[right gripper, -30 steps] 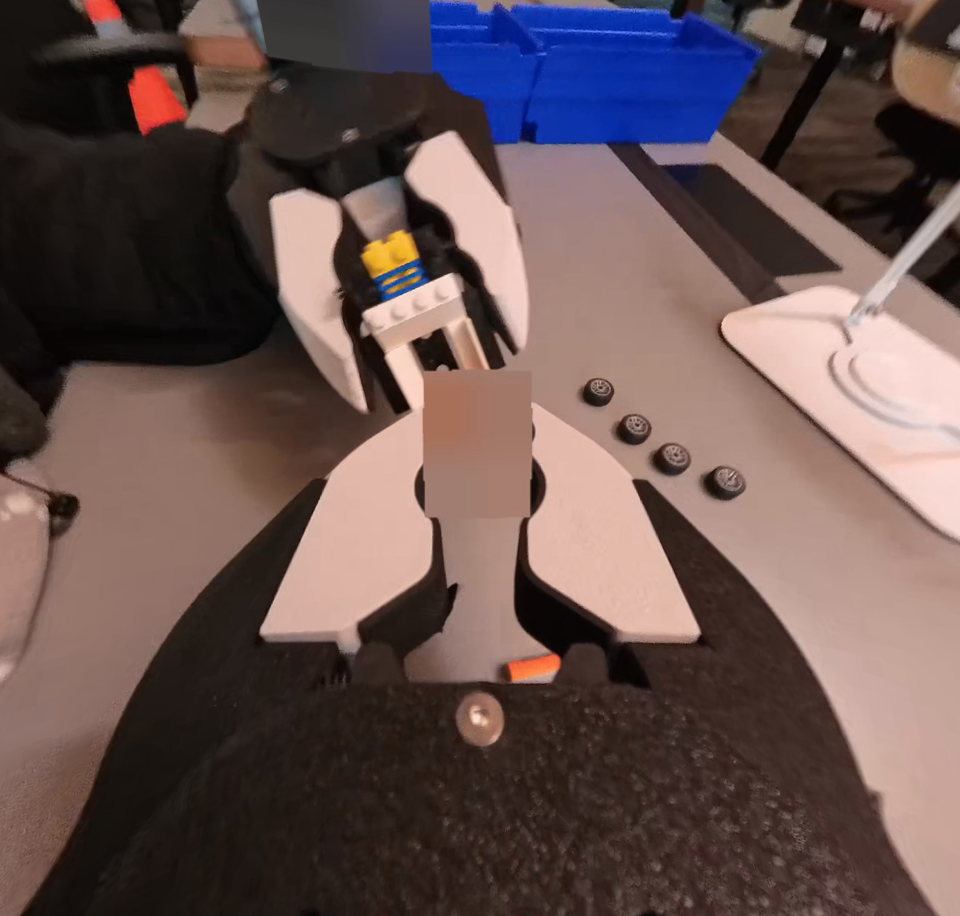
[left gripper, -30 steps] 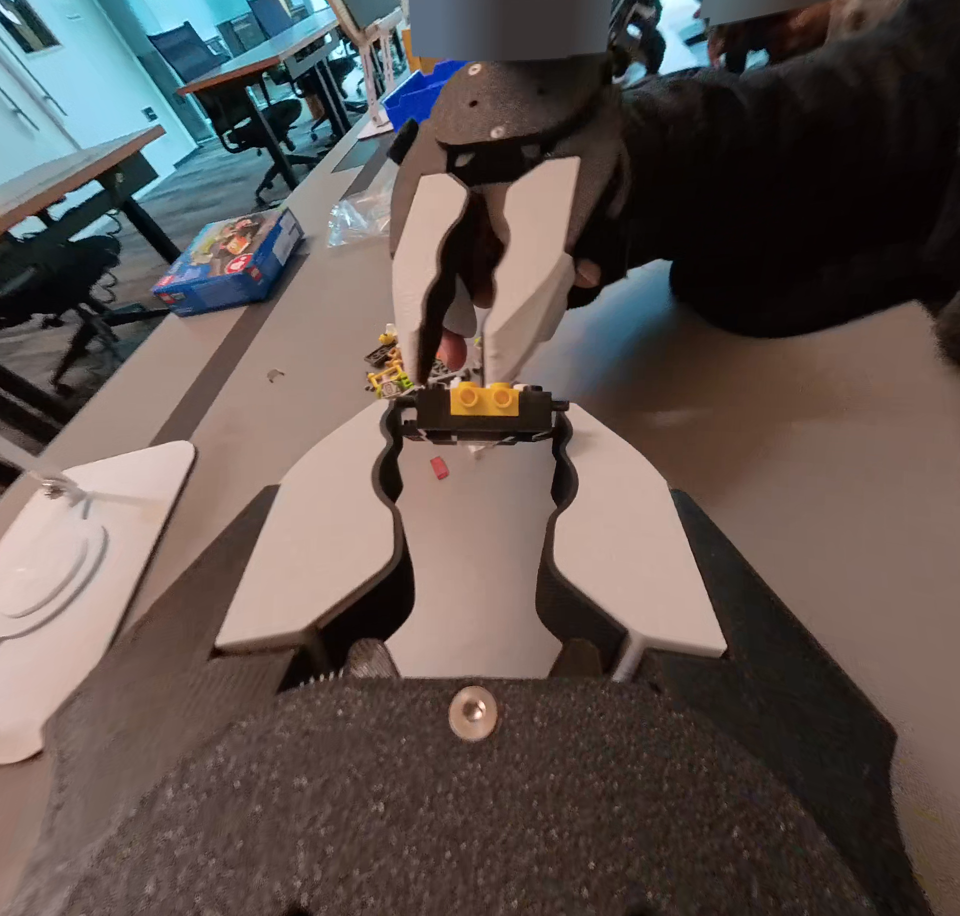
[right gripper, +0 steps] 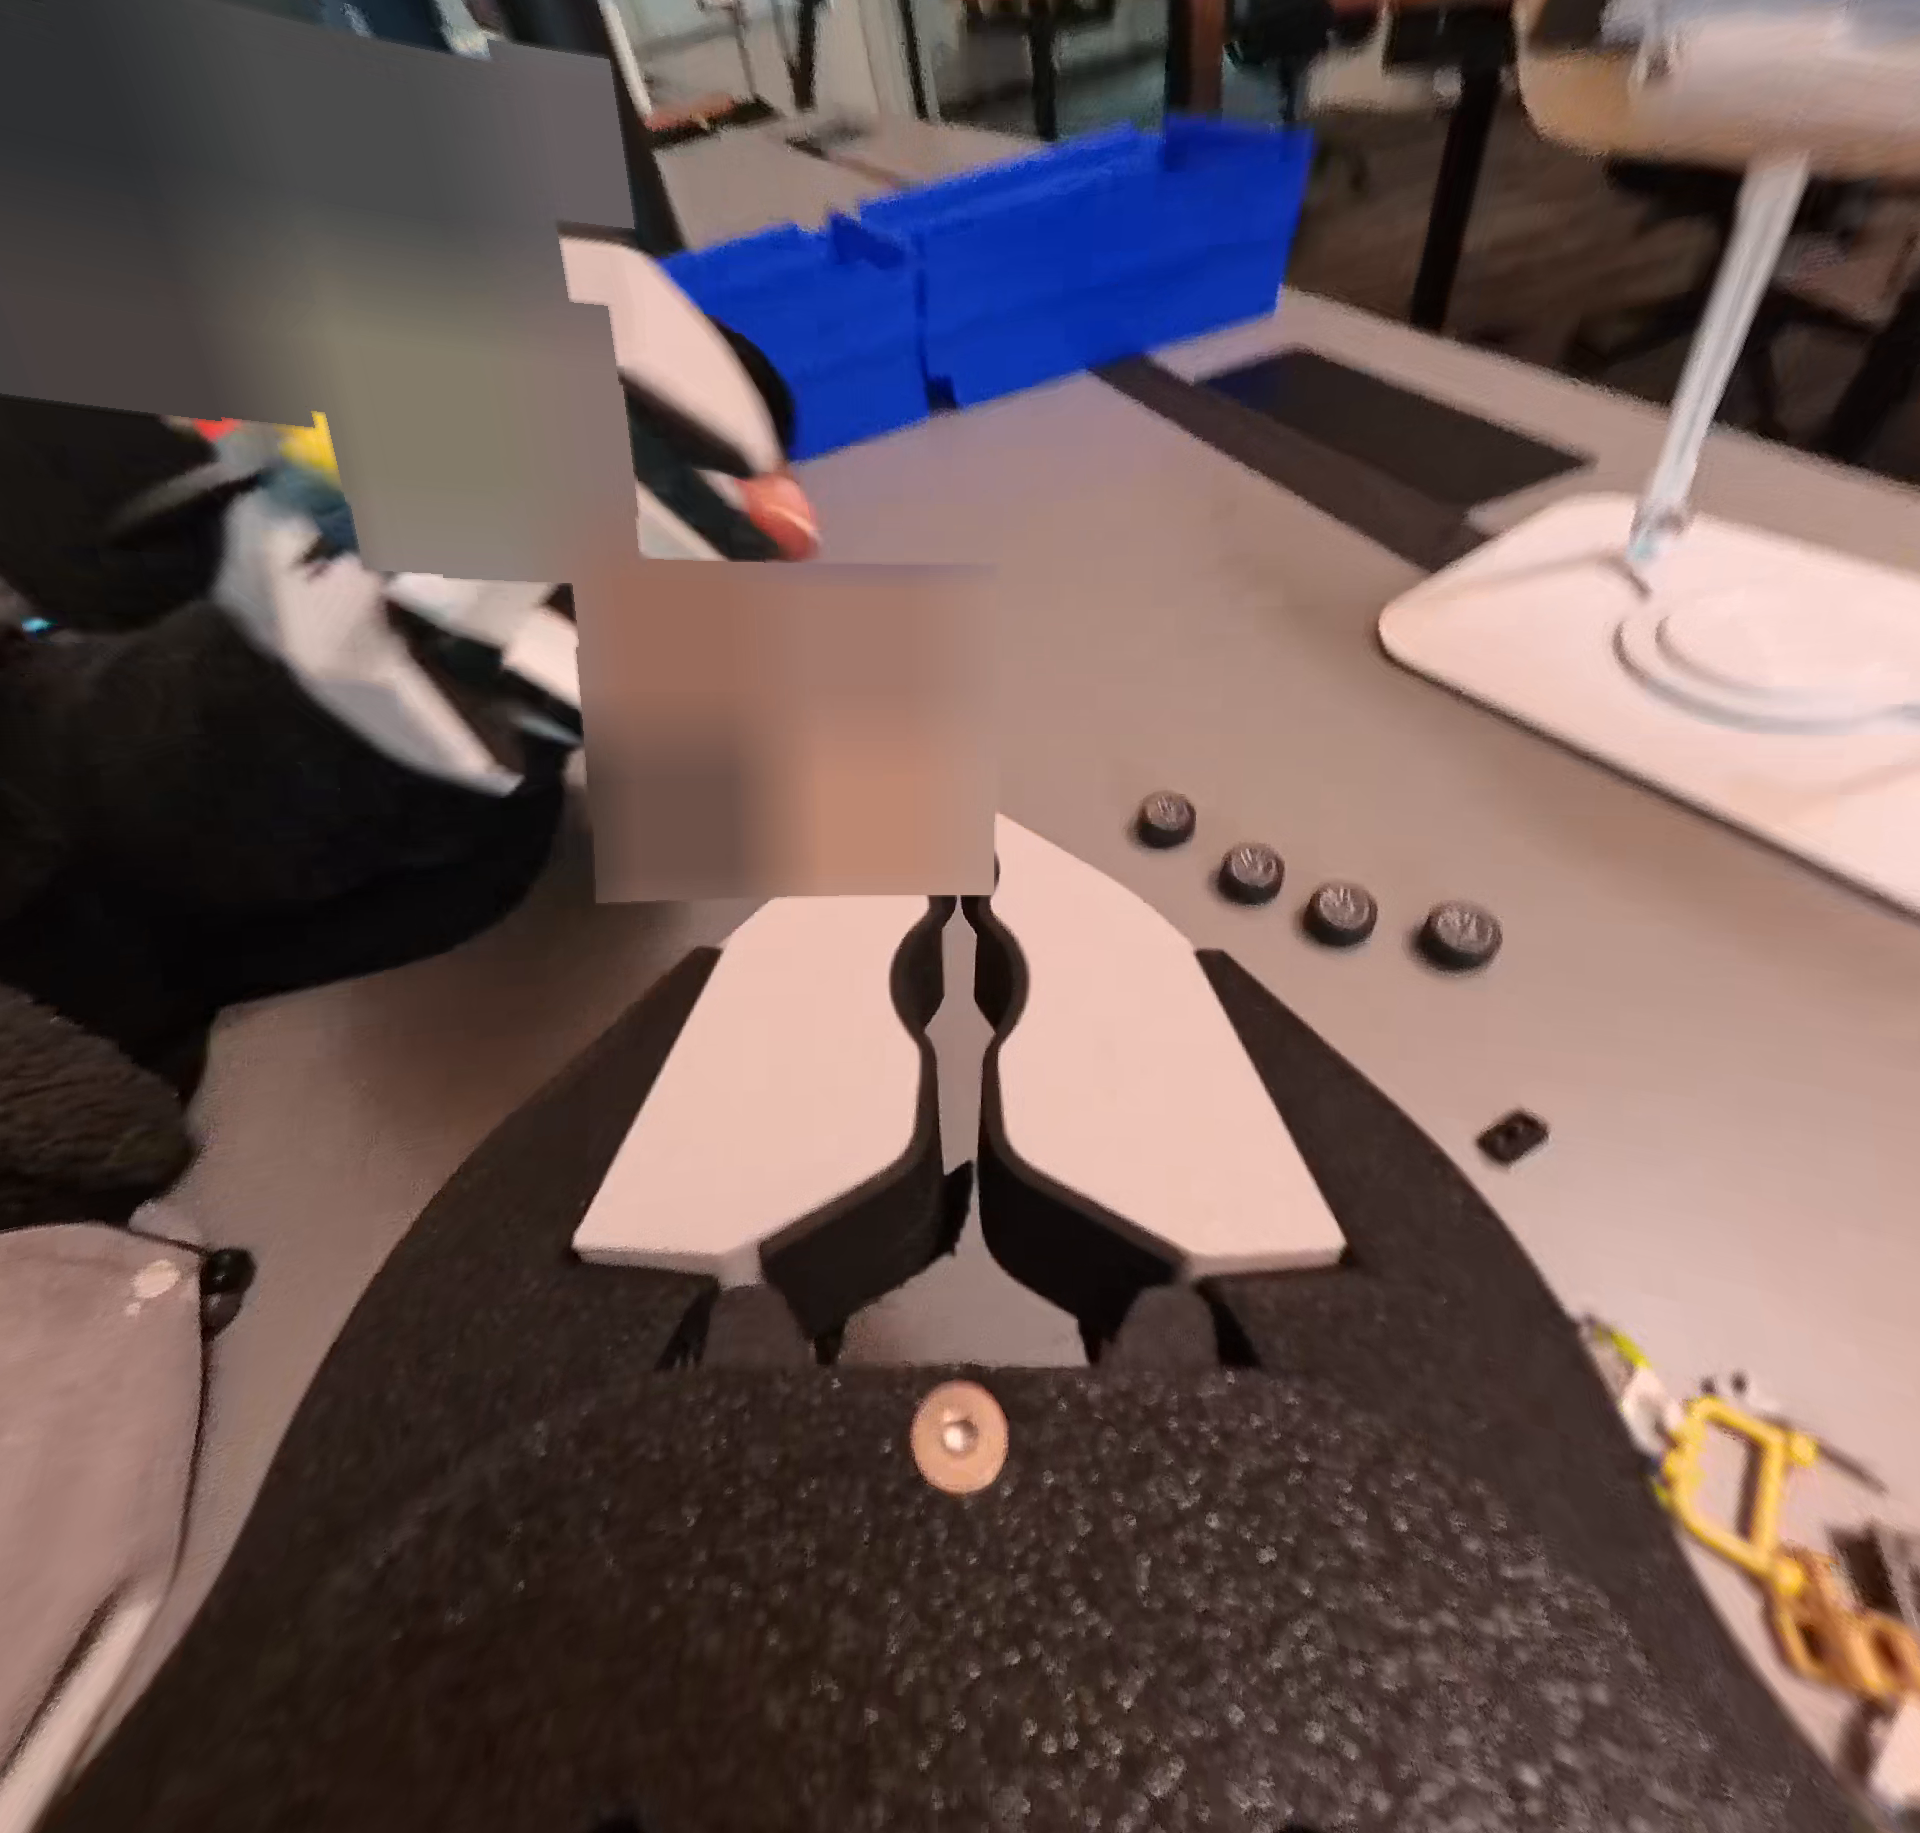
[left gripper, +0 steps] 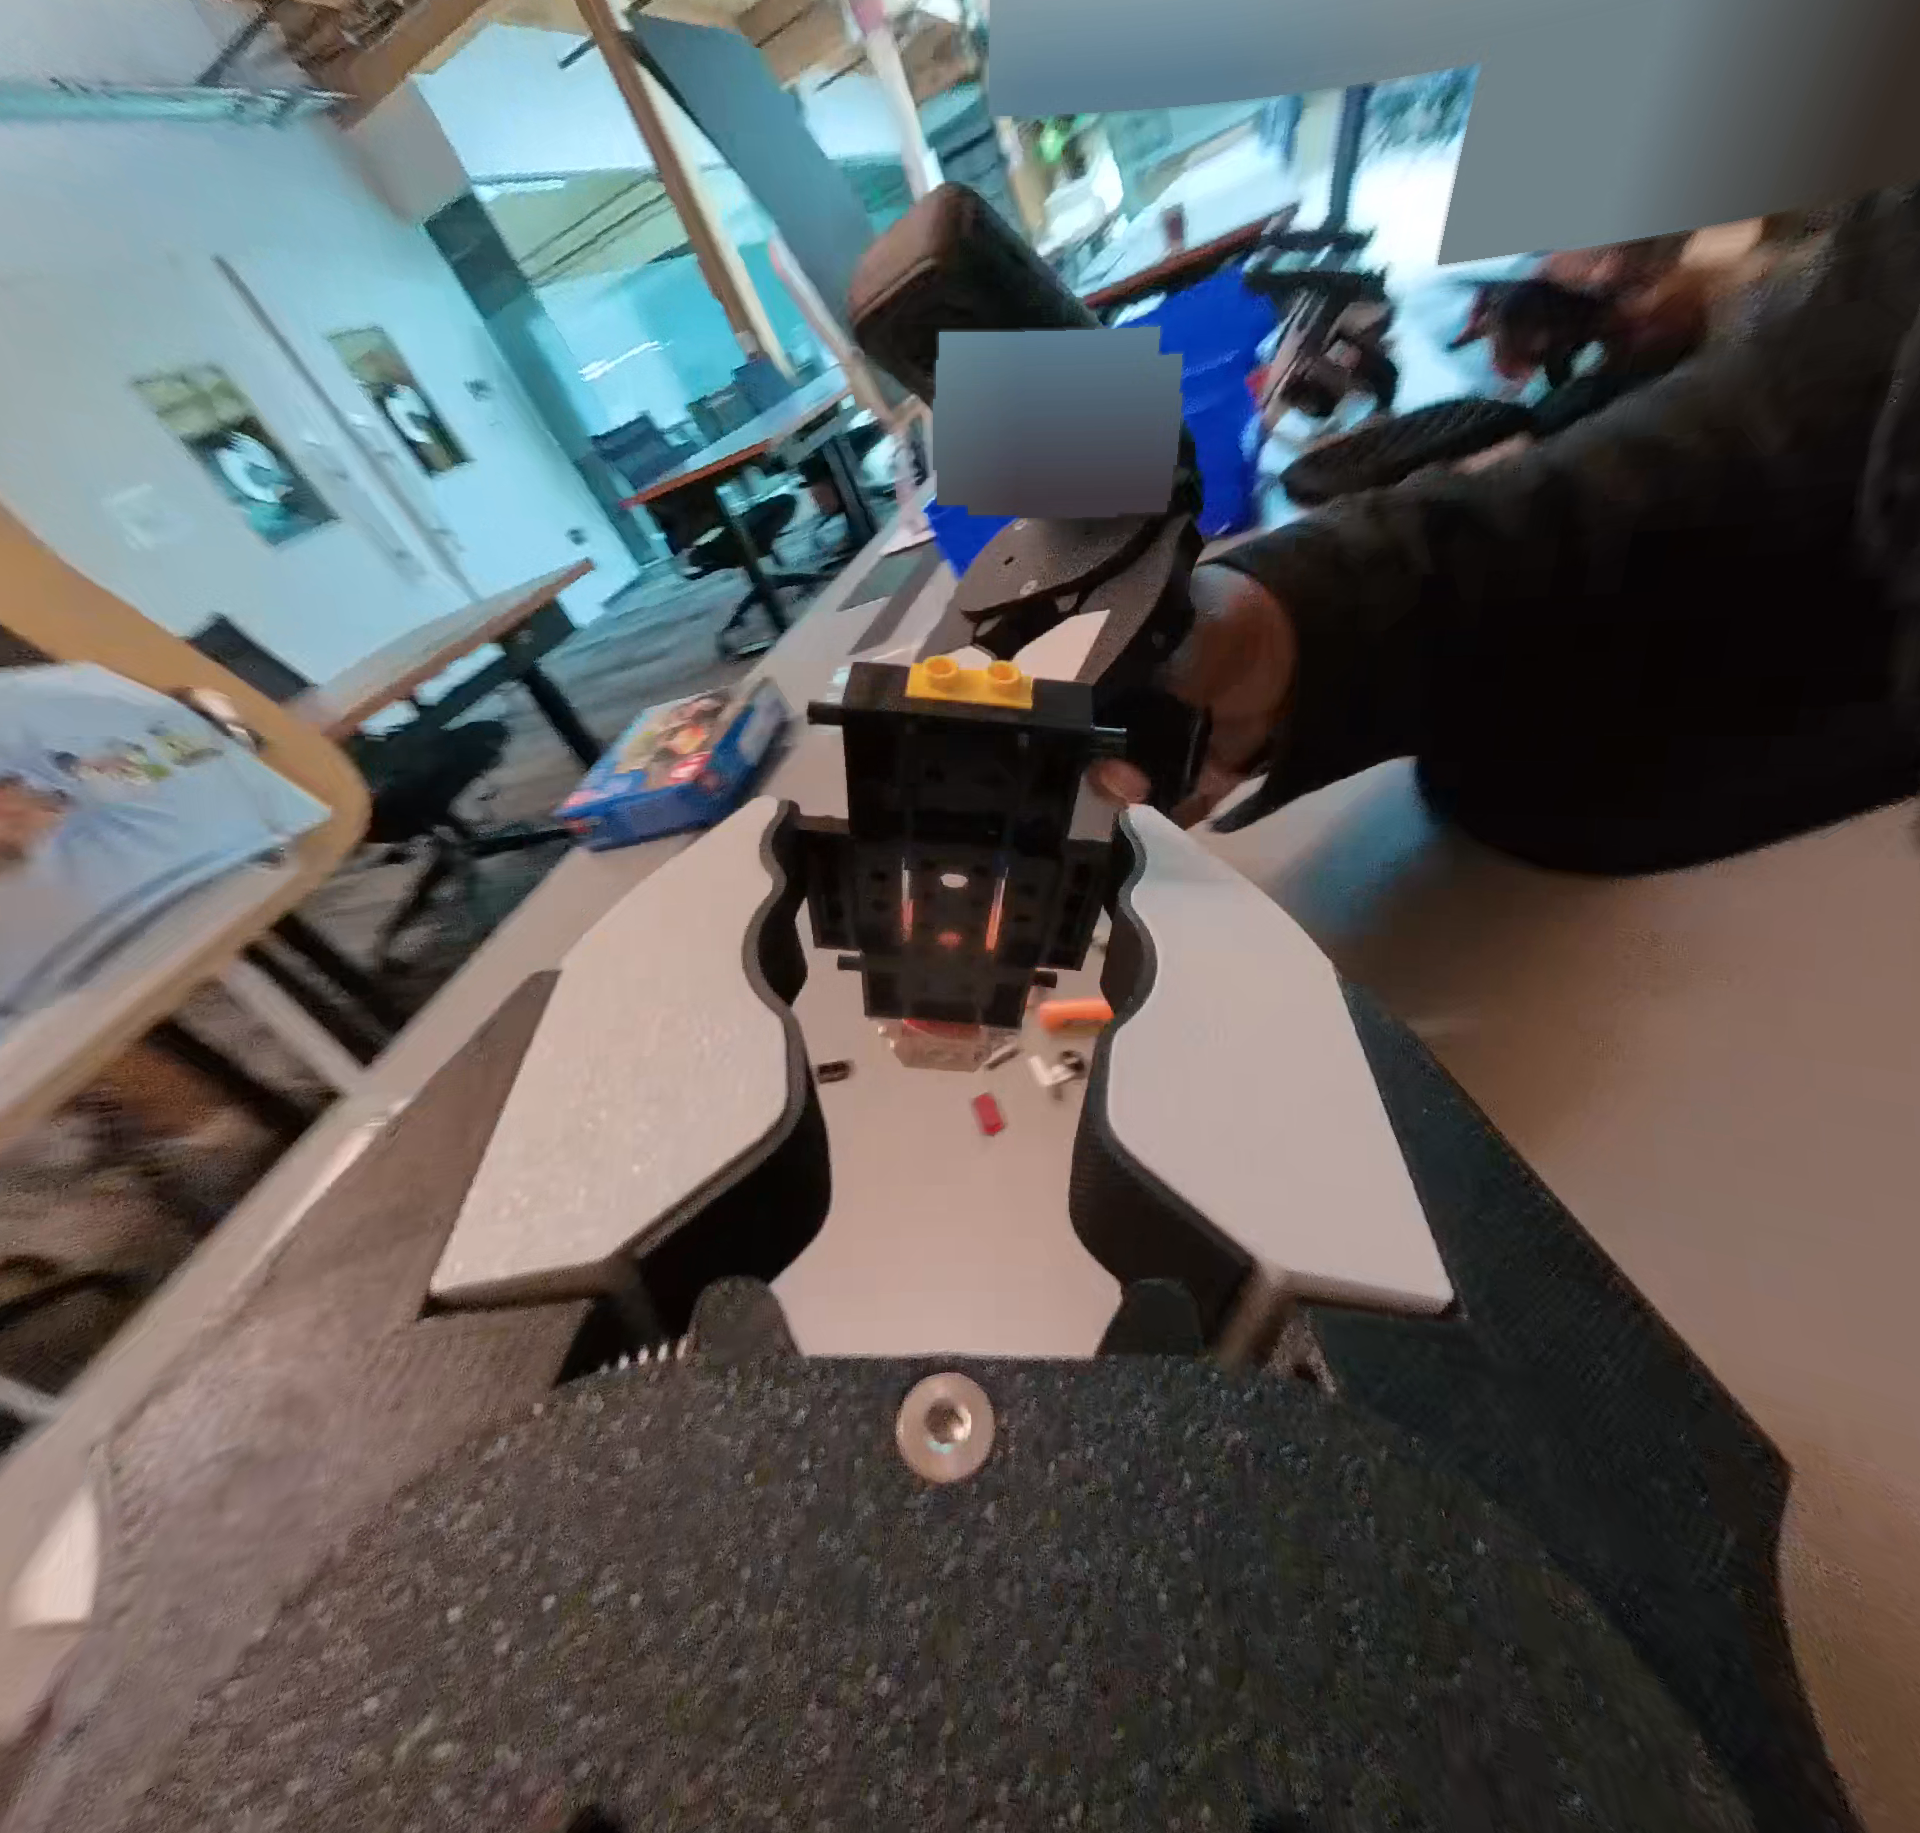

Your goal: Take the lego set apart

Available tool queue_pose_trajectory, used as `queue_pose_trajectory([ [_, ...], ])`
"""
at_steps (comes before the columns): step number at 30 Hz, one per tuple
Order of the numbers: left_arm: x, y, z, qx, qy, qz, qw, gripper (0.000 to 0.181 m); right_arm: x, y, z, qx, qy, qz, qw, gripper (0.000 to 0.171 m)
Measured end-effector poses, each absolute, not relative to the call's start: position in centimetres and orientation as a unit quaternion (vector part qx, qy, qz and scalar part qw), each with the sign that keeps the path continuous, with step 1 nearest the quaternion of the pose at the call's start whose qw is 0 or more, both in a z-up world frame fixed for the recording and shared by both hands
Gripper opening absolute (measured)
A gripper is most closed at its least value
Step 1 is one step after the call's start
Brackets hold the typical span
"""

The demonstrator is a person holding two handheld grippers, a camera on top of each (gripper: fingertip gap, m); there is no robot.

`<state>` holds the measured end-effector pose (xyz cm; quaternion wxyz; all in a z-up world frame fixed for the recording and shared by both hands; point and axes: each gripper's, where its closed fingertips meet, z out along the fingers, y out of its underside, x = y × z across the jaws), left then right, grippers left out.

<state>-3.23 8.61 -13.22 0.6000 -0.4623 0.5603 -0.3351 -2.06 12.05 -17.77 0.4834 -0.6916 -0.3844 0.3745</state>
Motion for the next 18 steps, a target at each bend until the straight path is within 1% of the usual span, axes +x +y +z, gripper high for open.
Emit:
queue_pose_trajectory([
  [2, -3.5, 8.5, -12.8, -0.468, 0.537, -0.396, 0.58, 0.056, -2.3, 10.8, -16.2, -0.641, -0.425, 0.371, 0.52, 0.002],
  [4, -3.7, 8.2, -12.6, -0.467, 0.513, -0.465, 0.55, 0.056, -2.8, 9.3, -15.0, -0.591, -0.464, 0.365, 0.549, 0.015],
  [7, -4.4, 8.3, -11.8, -0.457, 0.468, -0.55, 0.519, 0.056, -3.7, 8.0, -15.5, -0.571, -0.51, 0.34, 0.546, 0.028],
  [9, -4.9, 8.6, -11.0, -0.446, 0.428, -0.602, 0.506, 0.056, -4.1, 7.8, -16.3, -0.569, -0.533, 0.307, 0.545, 0.033],
  [11, -5.0, 9.2, -10.8, -0.453, 0.386, -0.645, 0.48, 0.056, -4.5, 8.1, -16.5, -0.568, -0.538, 0.268, 0.562, 0.034],
  [13, -4.8, 10.2, -10.7, -0.468, 0.335, -0.678, 0.458, 0.056, -4.8, 8.6, -16.1, -0.553, -0.534, 0.217, 0.601, 0.034],
  [16, -4.3, 11.8, -11.7, -0.51, 0.27, -0.708, 0.406, 0.056, -4.3, 9.8, -15.9, -0.534, -0.537, 0.092, 0.647, 0.033],
  [18, -4.3, 12.8, -12.3, -0.535, 0.227, -0.727, 0.365, 0.056, -4.0, 10.2, -15.7, -0.511, -0.54, 0.037, 0.668, 0.03],
])
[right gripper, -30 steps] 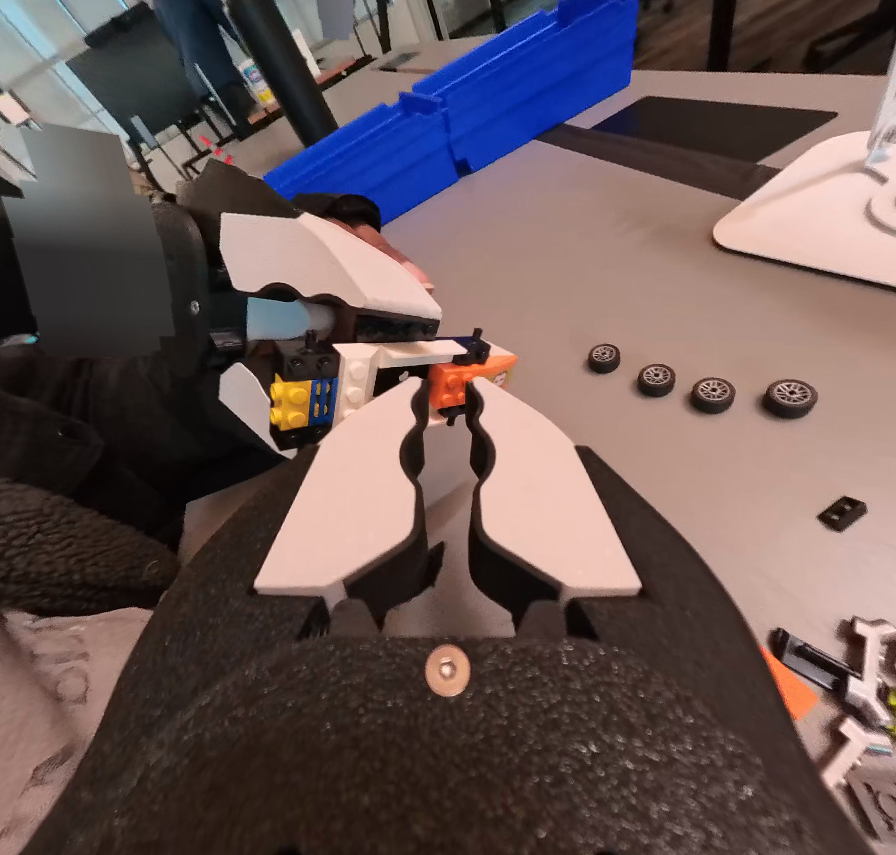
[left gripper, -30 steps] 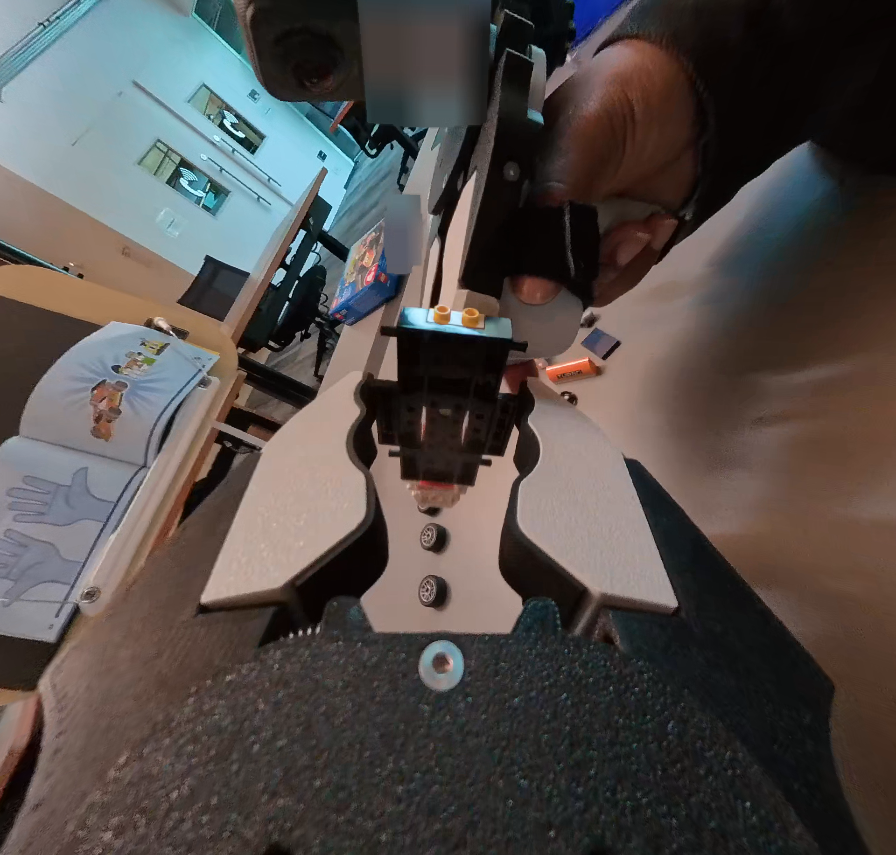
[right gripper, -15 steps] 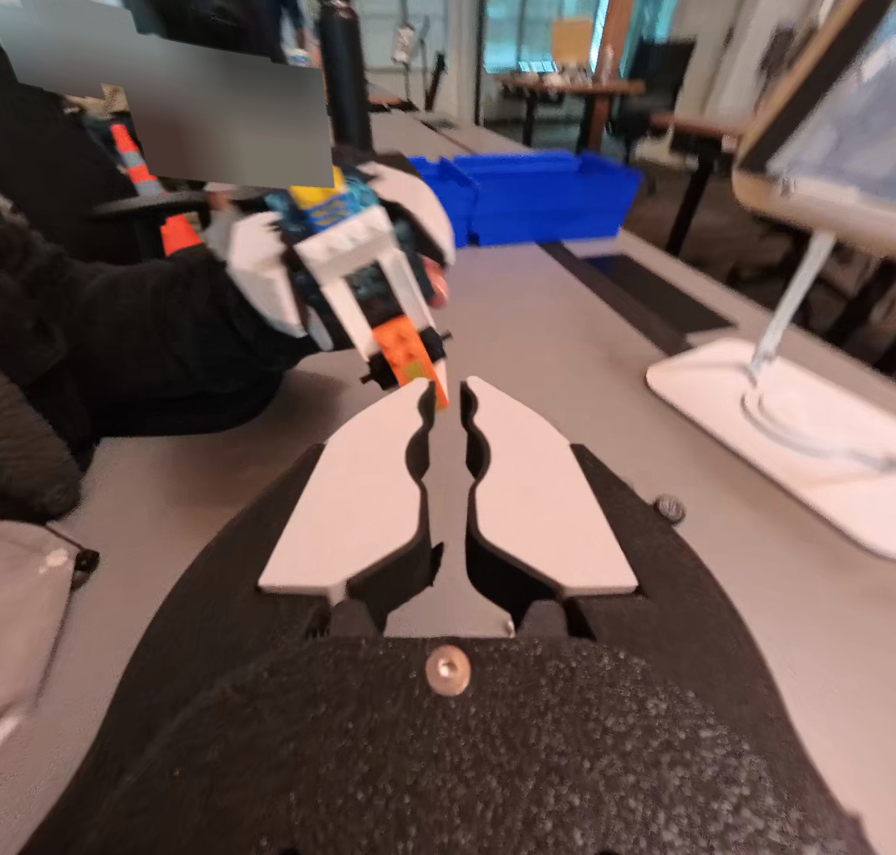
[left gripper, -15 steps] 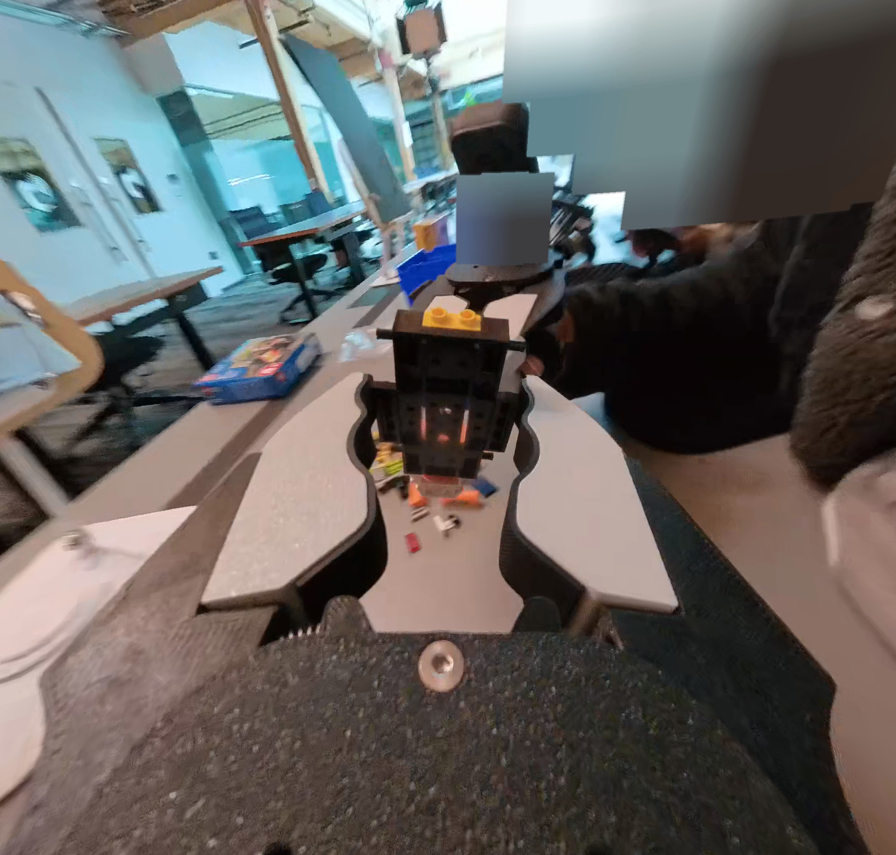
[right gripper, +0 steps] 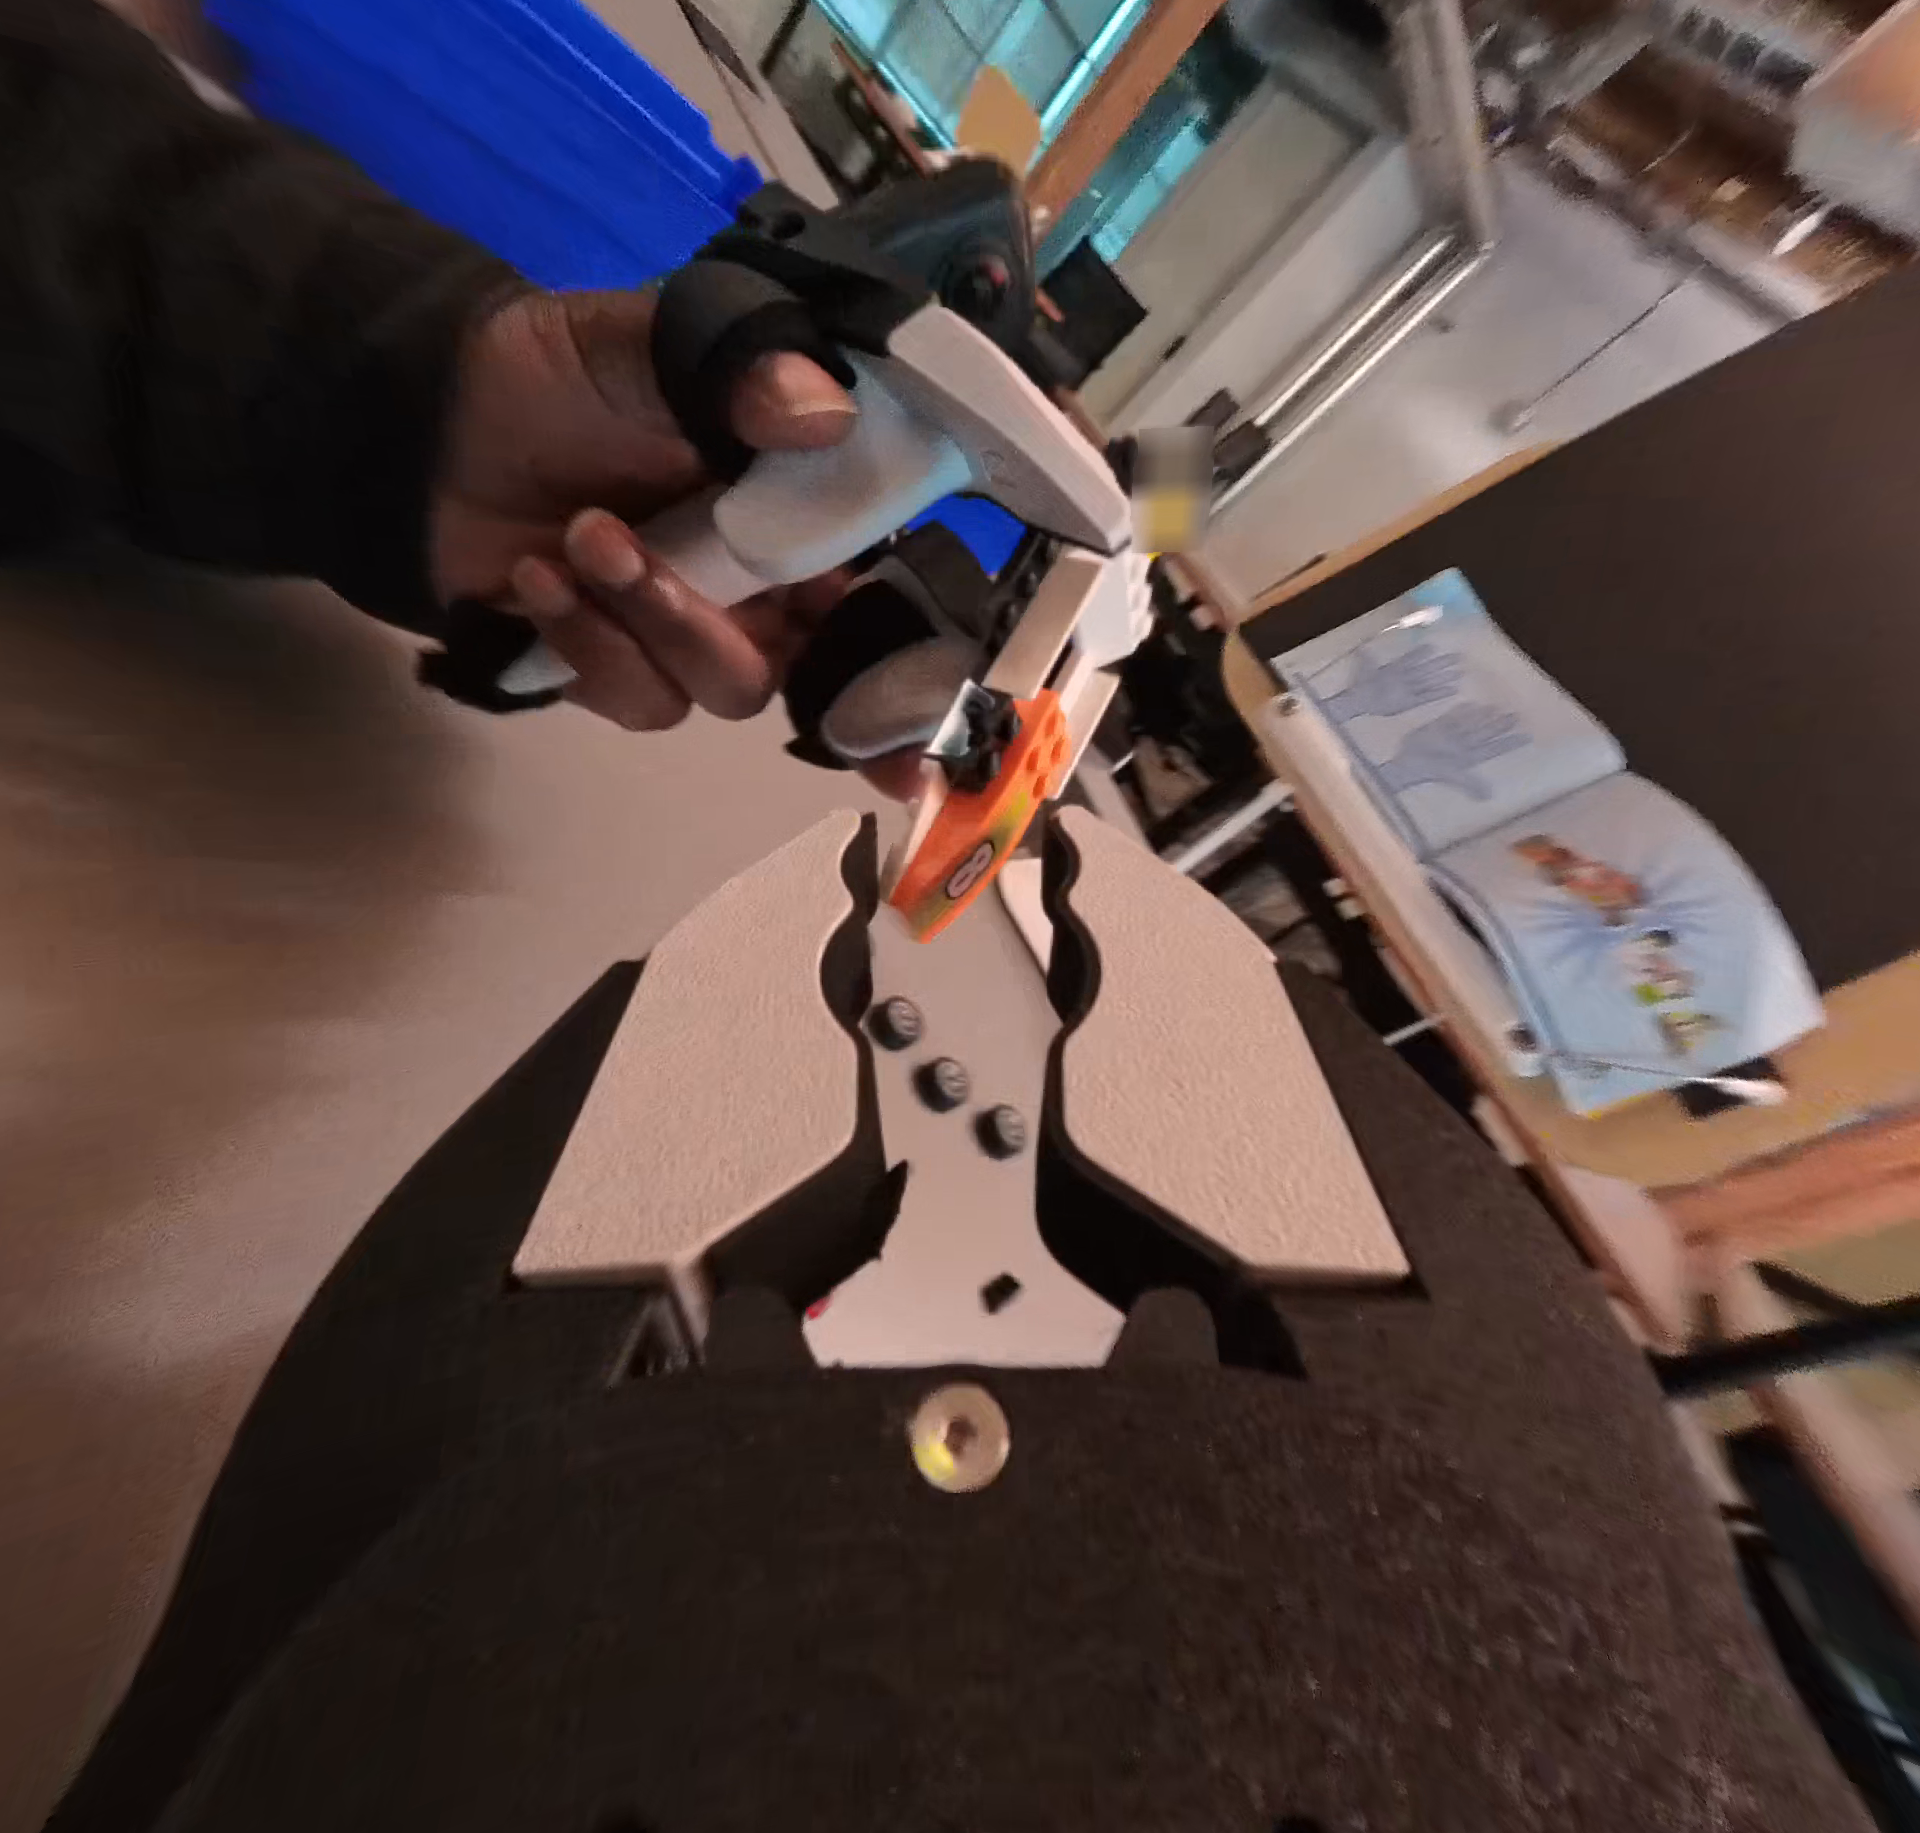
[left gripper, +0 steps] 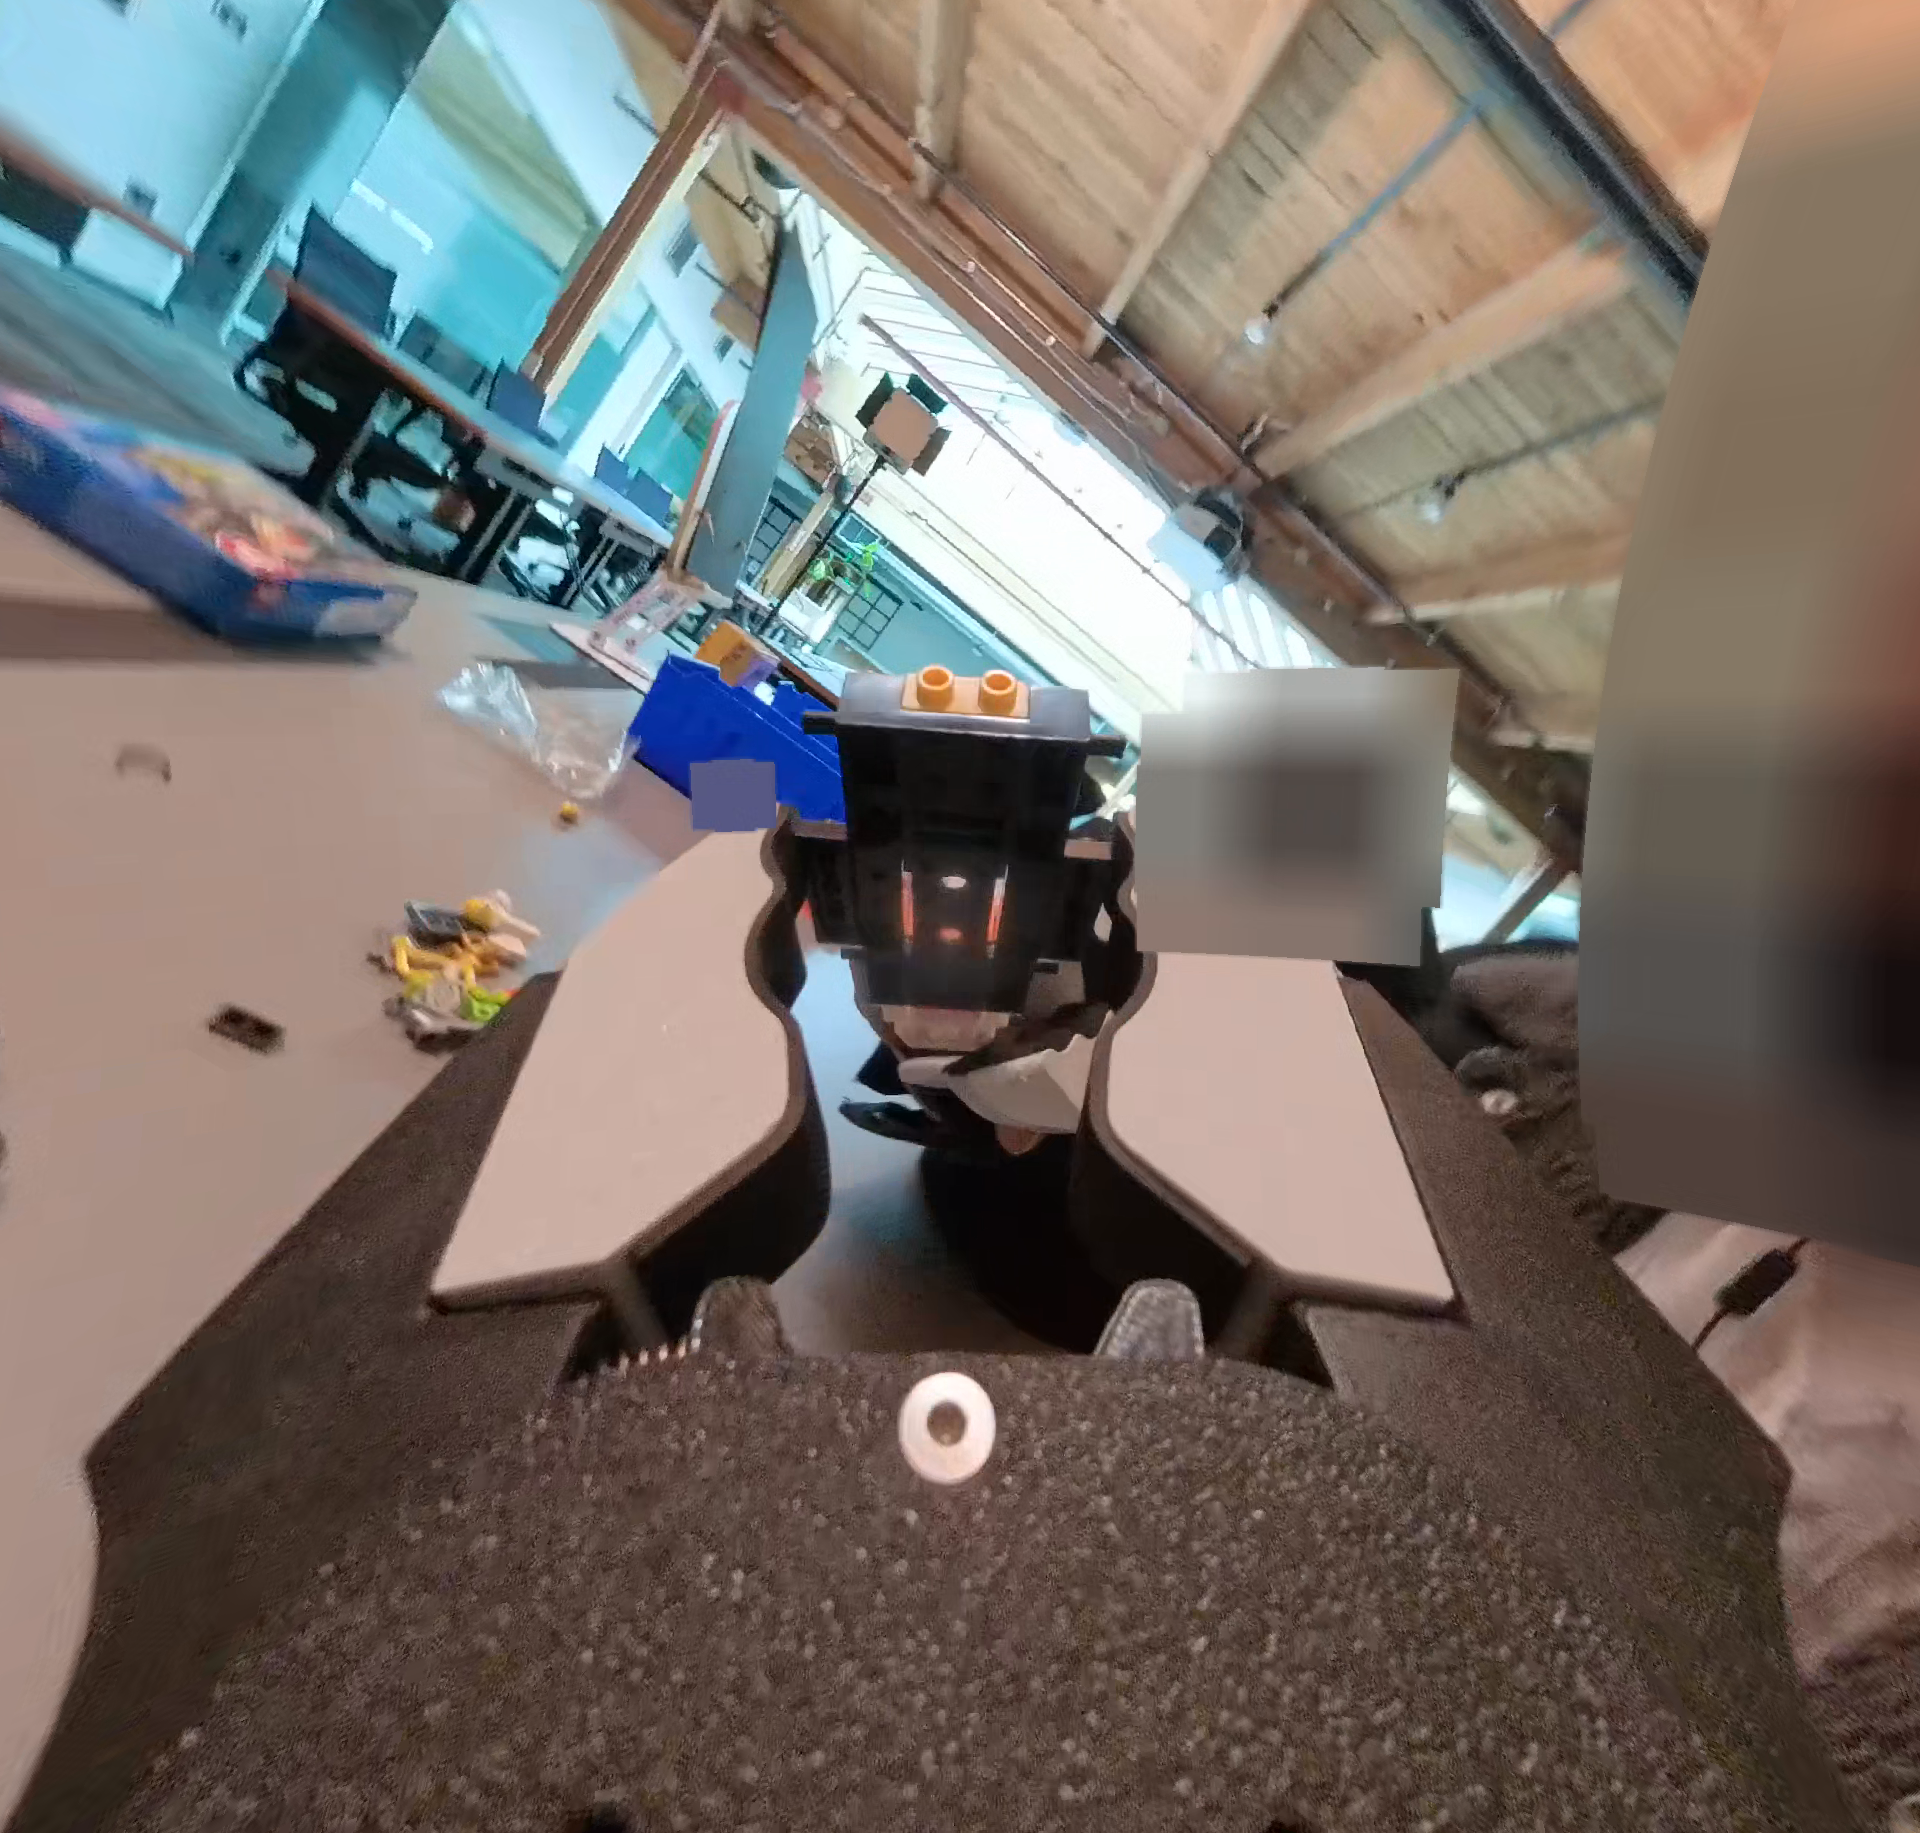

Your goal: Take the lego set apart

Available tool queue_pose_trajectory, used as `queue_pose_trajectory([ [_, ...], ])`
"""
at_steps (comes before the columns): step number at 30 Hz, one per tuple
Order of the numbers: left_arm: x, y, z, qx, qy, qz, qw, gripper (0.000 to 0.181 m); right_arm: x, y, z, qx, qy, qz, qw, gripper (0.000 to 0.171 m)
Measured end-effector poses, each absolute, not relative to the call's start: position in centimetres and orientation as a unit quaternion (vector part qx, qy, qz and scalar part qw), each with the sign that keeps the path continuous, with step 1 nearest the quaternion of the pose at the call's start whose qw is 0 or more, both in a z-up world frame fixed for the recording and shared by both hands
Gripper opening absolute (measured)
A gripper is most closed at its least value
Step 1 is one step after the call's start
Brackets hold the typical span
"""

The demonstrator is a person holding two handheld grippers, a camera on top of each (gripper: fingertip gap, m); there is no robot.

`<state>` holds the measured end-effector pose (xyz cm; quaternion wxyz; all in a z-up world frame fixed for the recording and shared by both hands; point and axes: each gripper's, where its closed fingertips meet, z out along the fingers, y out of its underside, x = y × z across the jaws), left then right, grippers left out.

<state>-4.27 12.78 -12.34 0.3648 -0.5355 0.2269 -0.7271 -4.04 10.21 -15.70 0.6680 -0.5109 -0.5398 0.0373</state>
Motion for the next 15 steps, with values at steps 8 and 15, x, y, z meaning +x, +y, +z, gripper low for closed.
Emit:
queue_pose_trajectory([
  [8, -3.6, 14.7, -15.2, -0.581, 0.061, -0.784, 0.21, 0.056, -3.8, 11.4, -16.4, -0.51, -0.527, -0.035, 0.679, 0.024],
  [15, -3.4, 13.5, -14.6, -0.577, 0.098, -0.785, 0.202, 0.056, -3.5, 11.9, -16.6, -0.536, -0.512, -0.02, 0.671, 0.019],
])
